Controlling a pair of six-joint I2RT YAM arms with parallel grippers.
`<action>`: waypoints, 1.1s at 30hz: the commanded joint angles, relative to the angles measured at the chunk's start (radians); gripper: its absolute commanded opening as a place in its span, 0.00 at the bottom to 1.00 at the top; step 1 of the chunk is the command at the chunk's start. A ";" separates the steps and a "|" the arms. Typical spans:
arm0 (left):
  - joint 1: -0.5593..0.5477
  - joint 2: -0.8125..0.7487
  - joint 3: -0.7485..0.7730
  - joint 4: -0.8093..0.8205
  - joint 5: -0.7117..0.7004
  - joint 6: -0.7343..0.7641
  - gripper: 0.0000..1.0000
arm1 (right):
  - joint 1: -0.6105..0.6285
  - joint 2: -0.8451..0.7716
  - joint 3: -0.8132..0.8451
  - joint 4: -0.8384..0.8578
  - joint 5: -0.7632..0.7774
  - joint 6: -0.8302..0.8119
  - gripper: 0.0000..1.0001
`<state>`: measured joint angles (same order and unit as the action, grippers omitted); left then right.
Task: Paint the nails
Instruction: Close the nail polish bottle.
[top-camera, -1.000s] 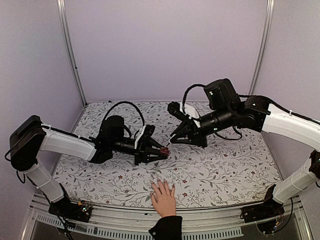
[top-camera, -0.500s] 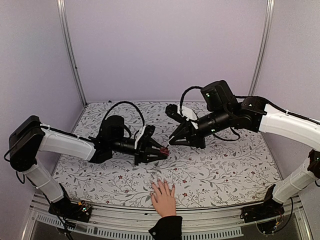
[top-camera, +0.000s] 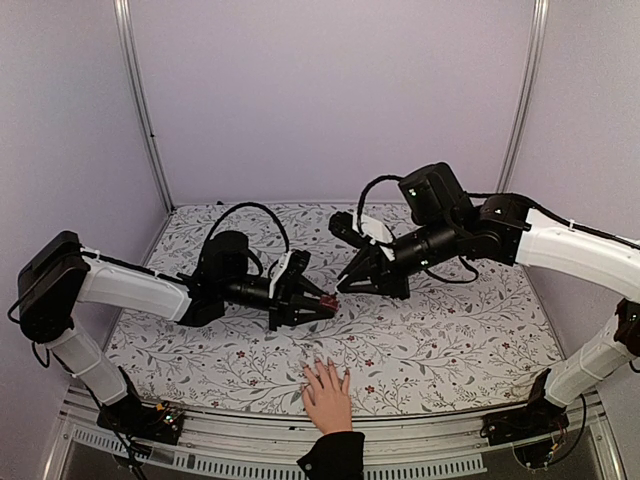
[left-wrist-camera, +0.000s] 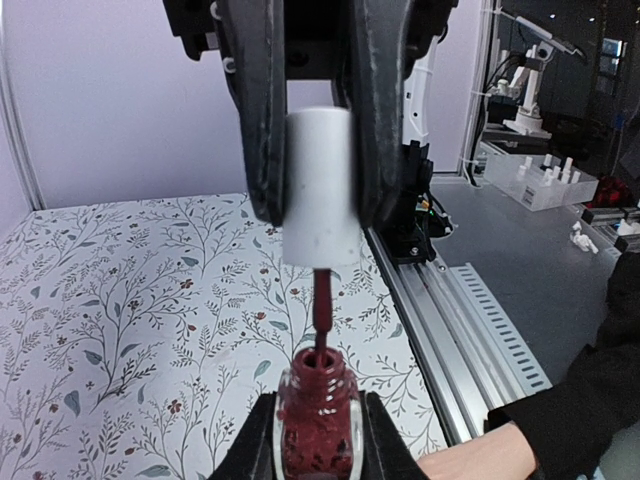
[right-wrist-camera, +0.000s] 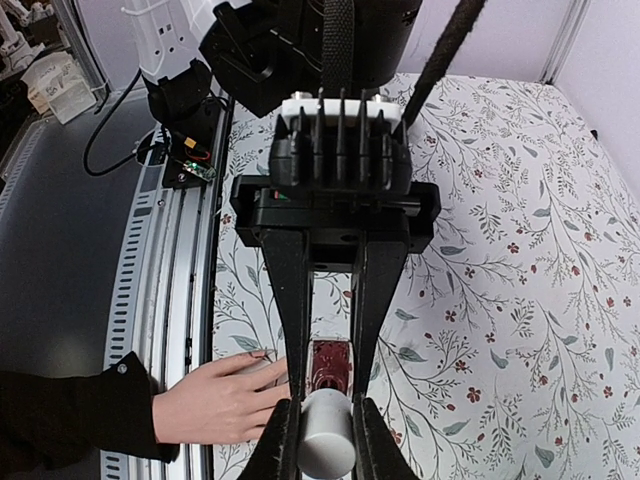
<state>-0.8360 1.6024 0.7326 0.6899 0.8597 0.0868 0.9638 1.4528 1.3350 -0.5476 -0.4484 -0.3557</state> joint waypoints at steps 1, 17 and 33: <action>-0.013 -0.030 0.026 0.004 0.002 0.007 0.00 | 0.015 0.018 0.003 -0.007 0.016 0.001 0.00; -0.025 -0.022 0.047 -0.028 -0.010 0.011 0.00 | 0.030 0.056 0.013 -0.031 0.047 -0.003 0.00; -0.034 -0.018 0.047 0.075 -0.019 -0.053 0.00 | 0.046 0.146 0.071 -0.086 0.015 0.020 0.03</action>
<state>-0.8509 1.6028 0.7528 0.6472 0.8516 0.0525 0.9894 1.5505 1.3891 -0.6174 -0.4202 -0.3546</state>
